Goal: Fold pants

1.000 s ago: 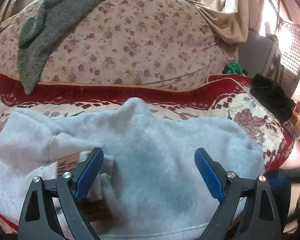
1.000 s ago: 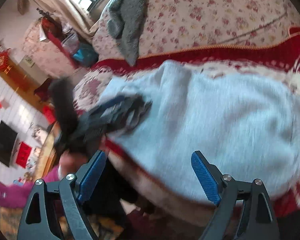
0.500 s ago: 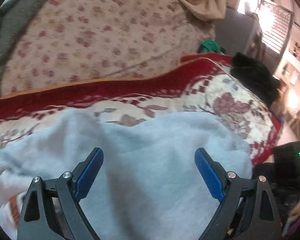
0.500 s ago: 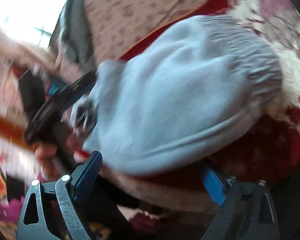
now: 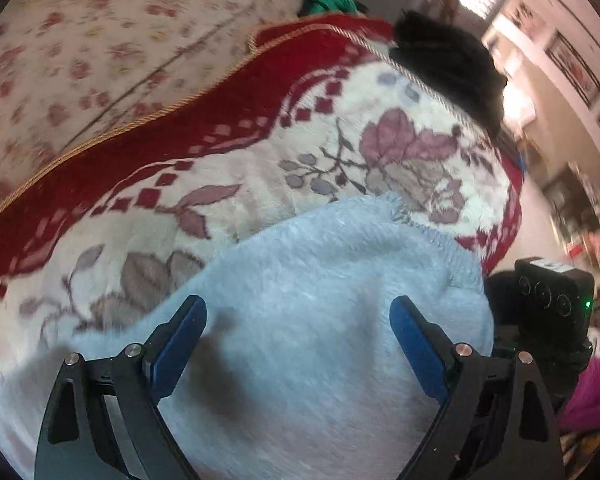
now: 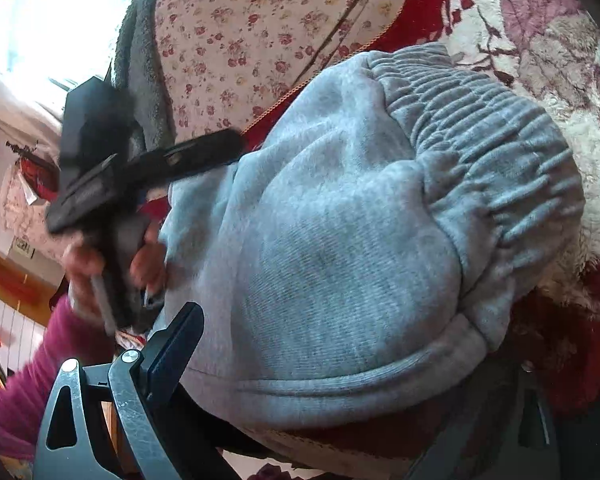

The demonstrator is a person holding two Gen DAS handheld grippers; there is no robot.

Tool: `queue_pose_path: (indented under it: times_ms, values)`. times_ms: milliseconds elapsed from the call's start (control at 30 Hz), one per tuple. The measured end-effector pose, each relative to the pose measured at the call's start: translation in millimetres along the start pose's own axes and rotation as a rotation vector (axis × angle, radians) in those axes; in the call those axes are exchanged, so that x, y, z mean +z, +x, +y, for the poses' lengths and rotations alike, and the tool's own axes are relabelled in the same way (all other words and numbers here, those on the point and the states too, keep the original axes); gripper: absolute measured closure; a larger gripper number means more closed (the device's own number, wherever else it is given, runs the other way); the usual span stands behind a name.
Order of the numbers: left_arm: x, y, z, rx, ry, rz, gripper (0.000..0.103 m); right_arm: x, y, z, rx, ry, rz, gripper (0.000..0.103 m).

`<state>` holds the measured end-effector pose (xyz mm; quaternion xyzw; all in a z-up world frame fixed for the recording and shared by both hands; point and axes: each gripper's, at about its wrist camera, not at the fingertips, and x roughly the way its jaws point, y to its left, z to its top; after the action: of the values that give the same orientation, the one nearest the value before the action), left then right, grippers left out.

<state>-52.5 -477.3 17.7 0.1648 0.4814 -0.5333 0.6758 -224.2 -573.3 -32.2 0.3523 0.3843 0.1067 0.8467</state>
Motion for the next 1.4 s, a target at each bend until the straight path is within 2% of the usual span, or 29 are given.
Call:
queue_pose_path:
  times_ms: [133,267,433,500,567,600,667,700,800,867,967,1033,1233,1400]
  values:
    - [17.7,14.0,4.5,0.041,0.077,0.040,0.011,3.5,1.2,-4.1,0.026,0.020,-0.004,0.005]
    - [28.5,33.9,10.3,-0.025,0.115,0.107,0.010,4.3,3.4,-5.0,0.040,0.022,-0.006,0.004]
    - [27.1,61.9,1.8,-0.057,0.185,0.178,0.006,8.3,4.2,-9.6,0.069,0.052,-0.017,0.005]
    - [28.0,65.9,2.9,-0.091,0.181,0.177,0.005,9.7,4.0,-11.9,0.075,0.066,-0.024,0.011]
    - [30.1,70.4,9.5,-0.139,0.148,0.175,0.005,9.4,4.2,-14.6,0.064,0.078,-0.027,0.026]
    - [30.3,72.3,11.3,-0.149,0.140,0.166,0.005,8.4,2.2,-16.2,0.064,0.083,-0.028,0.030]
    - [29.2,73.7,10.0,-0.147,0.146,0.143,0.005,8.9,1.5,-17.4,0.071,0.091,-0.039,0.044]
    - [29.1,74.1,8.1,-0.142,0.155,0.136,0.006,9.7,0.3,-17.4,0.076,0.086,-0.040,0.047]
    - [28.2,69.1,4.5,-0.148,0.172,0.114,0.027,11.1,-1.9,-8.6,0.058,0.034,-0.044,0.056]
    - [26.5,63.2,0.3,-0.152,0.184,0.096,0.053,13.9,-4.0,-1.8,0.046,-0.003,-0.047,0.060]
    - [25.7,54.5,-0.7,-0.119,0.176,0.067,0.075,16.6,-7.0,4.6,0.048,-0.045,-0.056,0.061]
    - [24.9,47.0,-2.1,-0.107,0.174,0.045,0.084,19.3,-8.8,10.7,0.047,-0.077,-0.070,0.062]
    - [24.4,19.9,-14.1,-0.087,0.191,-0.013,0.086,25.7,-20.2,41.1,0.052,-0.178,-0.100,0.064]
    - [22.4,-17.9,-14.7,-0.071,0.171,-0.095,0.086,34.7,-26.6,77.2,0.077,-0.268,-0.118,0.067]
